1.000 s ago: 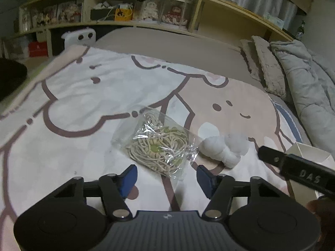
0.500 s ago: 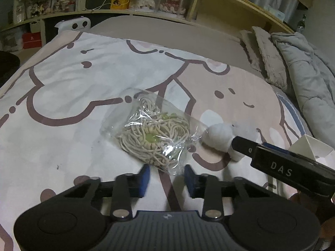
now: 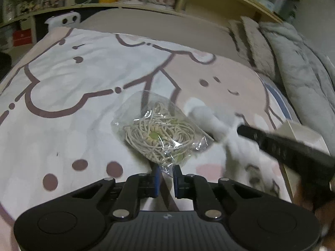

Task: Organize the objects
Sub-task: 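Grasp the clear rubber-band bag with left tool while right tool grasps the white cloth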

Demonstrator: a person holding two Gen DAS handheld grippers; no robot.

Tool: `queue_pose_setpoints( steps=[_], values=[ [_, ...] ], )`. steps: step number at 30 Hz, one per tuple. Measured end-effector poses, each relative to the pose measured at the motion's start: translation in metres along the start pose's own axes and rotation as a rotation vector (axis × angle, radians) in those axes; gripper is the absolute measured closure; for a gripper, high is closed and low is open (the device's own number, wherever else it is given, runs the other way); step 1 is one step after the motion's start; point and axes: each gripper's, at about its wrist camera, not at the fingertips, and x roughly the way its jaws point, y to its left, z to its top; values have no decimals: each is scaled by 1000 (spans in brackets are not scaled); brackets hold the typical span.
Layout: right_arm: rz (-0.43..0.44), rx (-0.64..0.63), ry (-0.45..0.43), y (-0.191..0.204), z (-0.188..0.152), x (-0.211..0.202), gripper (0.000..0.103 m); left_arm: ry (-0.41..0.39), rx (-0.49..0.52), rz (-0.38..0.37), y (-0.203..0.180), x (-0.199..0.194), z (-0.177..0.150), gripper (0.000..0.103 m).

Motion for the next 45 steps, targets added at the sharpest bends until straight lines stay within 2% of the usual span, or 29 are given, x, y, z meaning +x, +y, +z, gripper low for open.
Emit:
queue_pose_setpoints(
  steps=[6, 9, 10, 12, 13, 14, 15, 16, 17, 21, 25, 29, 32, 34, 35, 40, 44, 45],
  values=[
    [22, 57, -17, -7, 6, -9, 99, 87, 29, 27, 7, -14, -6, 90],
    [31, 64, -14, -7, 7, -7, 87, 137, 45, 82, 19, -17, -9, 90],
    [36, 60, -10, -7, 7, -6, 83, 151, 51, 95, 23, -17, -9, 88],
    [38, 54, -12, -6, 8, -3, 70, 166, 45, 132, 32, -19, -9, 81],
    [40, 54, -13, -6, 10, -2, 63, 168, 40, 143, 34, -20, -8, 64],
    [49, 58, -11, -5, 11, 1, 48, 159, 32, 148, 36, -22, -8, 53],
    [58, 64, -10, -5, 12, 3, 35, 142, 29, 144, 35, -25, -6, 28],
    [69, 66, -7, -5, 14, 6, 30, 124, 31, 132, 34, -27, -4, 15],
    [77, 64, 1, -4, 15, 9, 23, 109, 29, 118, 32, -29, -2, 14],
    [76, 93, 36, 1, 18, 26, 17, 80, 25, 84, 19, -24, 5, 7],
    [76, 206, 98, 3, 19, 47, 15, 85, 39, 101, 7, -6, 5, 7],
    [29, 240, 157, 6, 17, 61, 16, 93, 12, 103, 5, 10, 6, 5],
    [5, 249, 184, 4, 15, 66, 21, 81, -17, 122, 5, 18, 9, 4],
    [-2, 233, 192, 5, 14, 67, 28, 76, -41, 140, 5, 23, 10, 4],
    [3, 226, 193, 5, 15, 68, 35, 73, -50, 152, 5, 26, 11, 4],
    [3, 177, 198, 9, 15, 66, 43, 71, -54, 199, 8, 35, 8, 3],
    [3, 165, 197, 9, 15, 63, 46, 66, -55, 204, 9, 36, 7, 3],
    [3, 164, 197, 9, 15, 63, 46, 60, -68, 200, 10, 35, 6, 6]
  ],
)
